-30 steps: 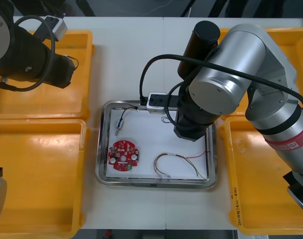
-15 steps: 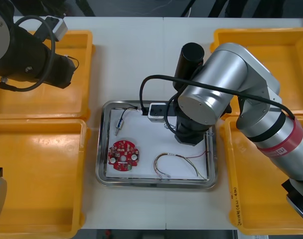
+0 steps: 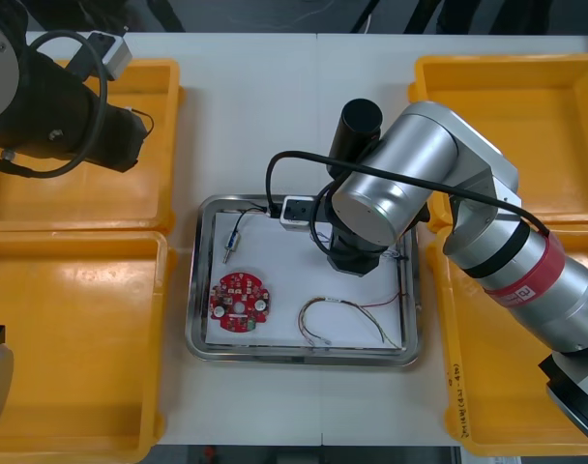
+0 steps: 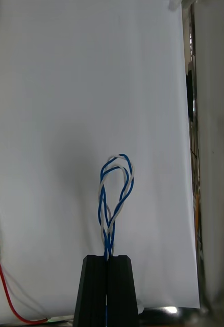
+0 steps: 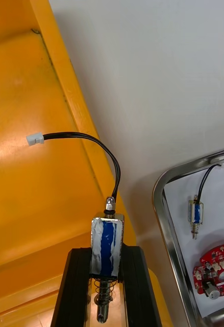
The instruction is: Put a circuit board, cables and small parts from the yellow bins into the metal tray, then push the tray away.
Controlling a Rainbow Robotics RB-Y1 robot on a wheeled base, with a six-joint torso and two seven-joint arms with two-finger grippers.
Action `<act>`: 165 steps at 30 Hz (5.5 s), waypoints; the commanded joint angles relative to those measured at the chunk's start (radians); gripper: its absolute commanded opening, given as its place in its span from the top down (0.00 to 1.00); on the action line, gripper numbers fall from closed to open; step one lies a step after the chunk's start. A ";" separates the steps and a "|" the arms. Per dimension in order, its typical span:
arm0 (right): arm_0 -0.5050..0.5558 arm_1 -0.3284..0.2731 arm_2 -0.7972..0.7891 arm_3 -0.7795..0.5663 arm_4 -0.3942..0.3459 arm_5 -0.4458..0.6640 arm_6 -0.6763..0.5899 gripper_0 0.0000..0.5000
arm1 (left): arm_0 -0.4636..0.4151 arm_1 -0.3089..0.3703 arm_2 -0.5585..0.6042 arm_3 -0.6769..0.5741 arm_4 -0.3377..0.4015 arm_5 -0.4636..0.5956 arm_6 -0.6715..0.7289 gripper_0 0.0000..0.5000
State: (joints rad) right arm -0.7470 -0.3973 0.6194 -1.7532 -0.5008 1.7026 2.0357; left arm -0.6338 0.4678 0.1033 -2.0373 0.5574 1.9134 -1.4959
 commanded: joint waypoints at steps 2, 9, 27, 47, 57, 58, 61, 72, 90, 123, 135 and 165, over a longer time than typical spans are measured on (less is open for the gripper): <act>0.020 0.022 0.020 0.012 0.011 -0.047 0.052 1.00 | 0.009 -0.004 0.010 -0.027 0.009 0.006 0.097 1.00; 0.037 0.022 0.022 0.015 0.018 -0.069 0.044 1.00 | 0.009 -0.006 0.010 -0.027 0.009 0.006 0.098 1.00; 0.044 0.022 0.019 -0.011 0.016 -0.080 0.021 0.00 | 0.009 -0.004 0.012 -0.027 0.009 0.006 0.103 1.00; -0.014 0.018 -0.156 -0.200 -0.094 0.217 -0.196 0.00 | 0.009 -0.004 0.012 -0.027 0.010 0.006 0.103 1.00; -0.014 -0.087 -0.240 -0.390 -0.107 0.217 -0.466 0.00 | 0.009 -0.004 0.010 -0.027 0.018 0.006 0.114 1.00; -0.012 -0.110 -0.257 -0.407 -0.128 0.217 -0.496 0.00 | 0.009 -0.006 0.010 -0.027 0.019 0.006 0.117 1.00; -0.012 -0.158 -0.294 -0.422 -0.179 0.217 -0.555 0.00 | 0.009 -0.006 0.010 -0.029 0.022 0.006 0.121 1.00; 0.041 -0.402 -0.457 -0.427 -0.409 0.217 -0.825 0.00 | 0.009 -0.006 -0.007 -0.041 0.030 0.006 0.160 1.00; 0.304 -0.578 -0.802 -0.419 -0.542 0.217 -0.871 0.00 | 0.008 -0.049 -0.097 -0.096 -0.034 0.006 0.273 1.00; 0.617 -0.416 -1.018 -0.497 -0.364 0.217 -0.887 0.00 | 0.002 -0.115 -0.613 -0.060 -0.174 -0.060 0.684 1.00; 0.617 -0.379 -1.017 -0.512 -0.337 0.217 -0.858 0.00 | 0.003 -0.118 -0.691 0.074 -0.195 -0.198 0.703 1.00; 0.607 -0.380 -0.998 -0.545 -0.392 0.217 -0.744 0.00 | 0.032 -0.110 -0.791 0.187 -0.261 -0.355 0.750 0.00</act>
State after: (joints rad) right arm -0.1378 -0.7836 -0.3629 -2.2654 -0.8856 1.9168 1.2650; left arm -0.6128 0.3768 -0.6744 -1.8382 0.3032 1.5709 -0.8099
